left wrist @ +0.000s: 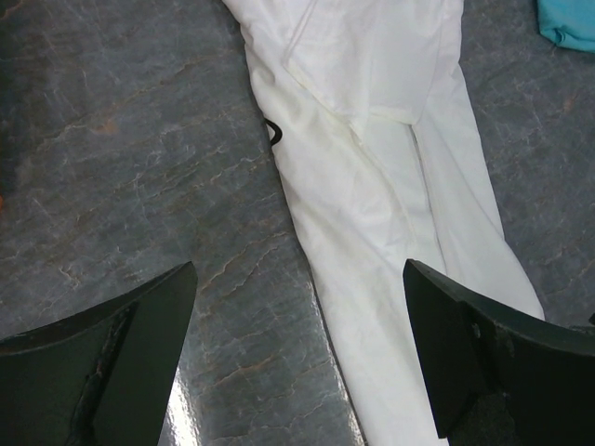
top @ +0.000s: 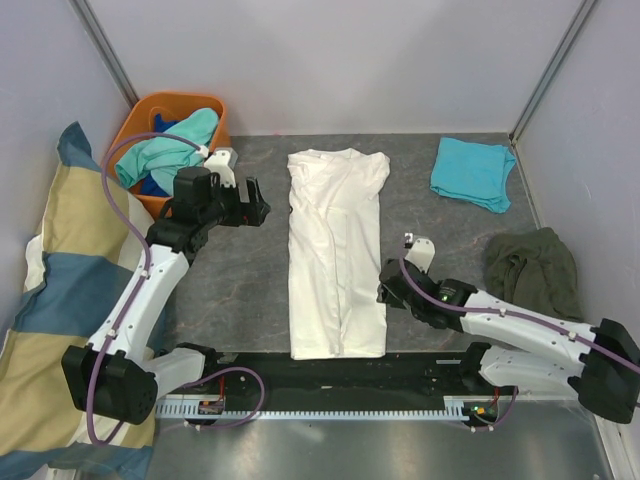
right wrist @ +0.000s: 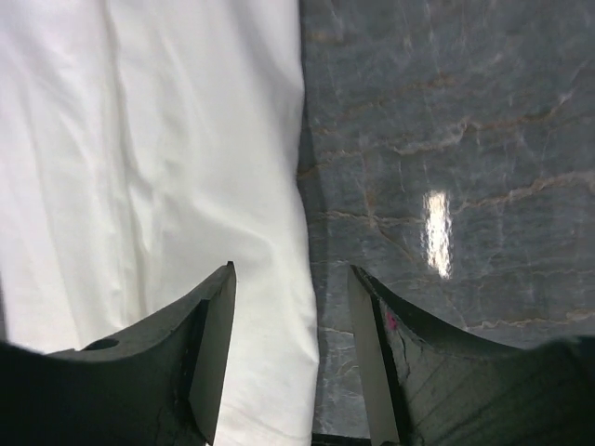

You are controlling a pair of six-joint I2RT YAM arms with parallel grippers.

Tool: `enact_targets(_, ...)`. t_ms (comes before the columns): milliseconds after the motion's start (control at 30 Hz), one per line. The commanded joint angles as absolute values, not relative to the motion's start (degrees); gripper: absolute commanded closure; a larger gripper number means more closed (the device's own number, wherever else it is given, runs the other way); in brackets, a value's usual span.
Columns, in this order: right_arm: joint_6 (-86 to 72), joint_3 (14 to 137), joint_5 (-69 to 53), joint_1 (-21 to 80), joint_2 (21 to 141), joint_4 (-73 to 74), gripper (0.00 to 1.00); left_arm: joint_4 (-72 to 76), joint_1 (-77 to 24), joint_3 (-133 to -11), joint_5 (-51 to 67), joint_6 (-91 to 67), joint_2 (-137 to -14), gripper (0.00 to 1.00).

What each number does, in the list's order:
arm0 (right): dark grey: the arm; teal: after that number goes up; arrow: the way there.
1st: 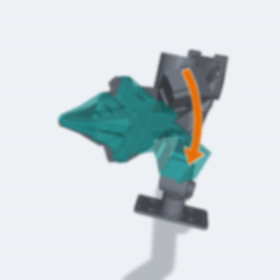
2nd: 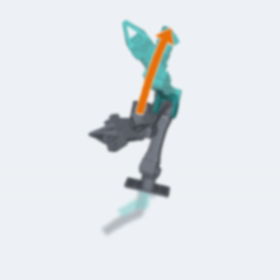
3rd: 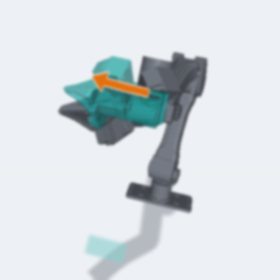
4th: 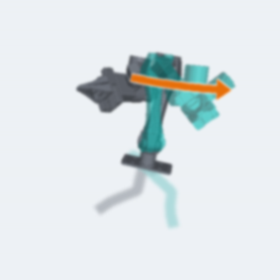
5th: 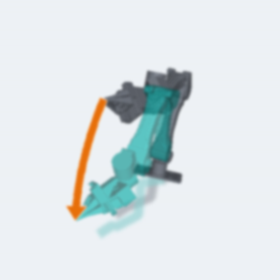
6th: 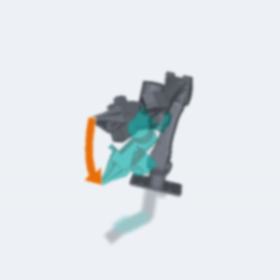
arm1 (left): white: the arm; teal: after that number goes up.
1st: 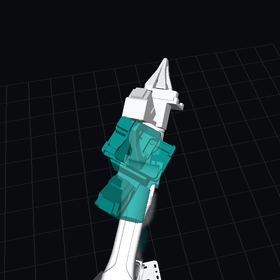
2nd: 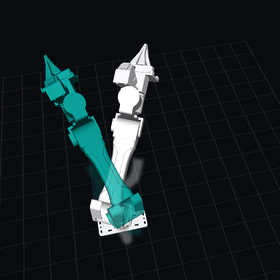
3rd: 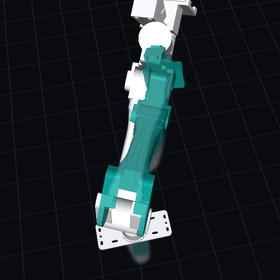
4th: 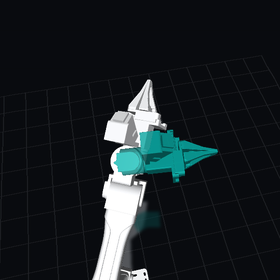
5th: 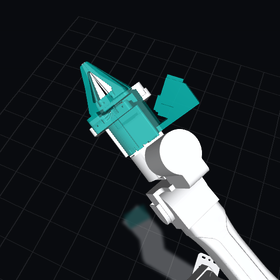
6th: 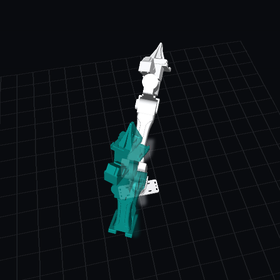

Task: Fold and stack the t-shirts
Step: Fold the tshirt

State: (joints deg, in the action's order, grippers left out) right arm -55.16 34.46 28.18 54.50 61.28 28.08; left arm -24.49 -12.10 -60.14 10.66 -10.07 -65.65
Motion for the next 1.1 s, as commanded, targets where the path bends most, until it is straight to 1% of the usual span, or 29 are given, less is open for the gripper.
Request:
enact_targets(0, -49.0, 42.0, 31.5, 54.3, 58.2, 32.3, 0.40, -23.0, -12.3, -58.7, 11.5, -11.4, -63.6, 0.00)
enact_targets(167, -45.3, 45.6, 23.4, 54.9, 61.6, 30.6, 0.41, -20.9, -12.8, -55.6, 12.0, -12.4, -63.5, 0.00)
enact_targets(267, -46.1, 44.7, 22.1, 57.9, 63.6, 28.9, 0.41, -19.3, -13.0, -52.8, 12.7, -12.8, -63.8, 0.00)
enact_targets(400, -49.4, 43.3, 23.3, 63.9, 65.6, 28.8, 0.43, -18.4, -13.1, -51.8, 13.6, -13.2, -64.7, 0.00)
enact_targets(433, -50.0, 43.2, 23.6, 66.8, 66.4, 28.8, 0.43, -18.1, -13.1, -51.9, 13.9, -13.3, -64.8, 0.00)
enact_targets(633, -56.3, 44.3, 28.9, 77.1, 71.3, 31.4, 0.43, -18.0, -13.1, -52.2, 14.6, -13.4, -64.4, 0.00)
enact_targets(833, -58.4, 46.4, 31.3, 80.3, 76.8, 32.5, 0.45, -17.9, -13.1, -51.6, 14.9, -13.4, -63.6, 0.00)
enact_targets(1067, -59.2, 46.9, 32.6, 80.6, 80.0, 31.6, 0.46, -17.9, -13.1, -50.7, 14.9, -13.2, -62.6, 0.00)
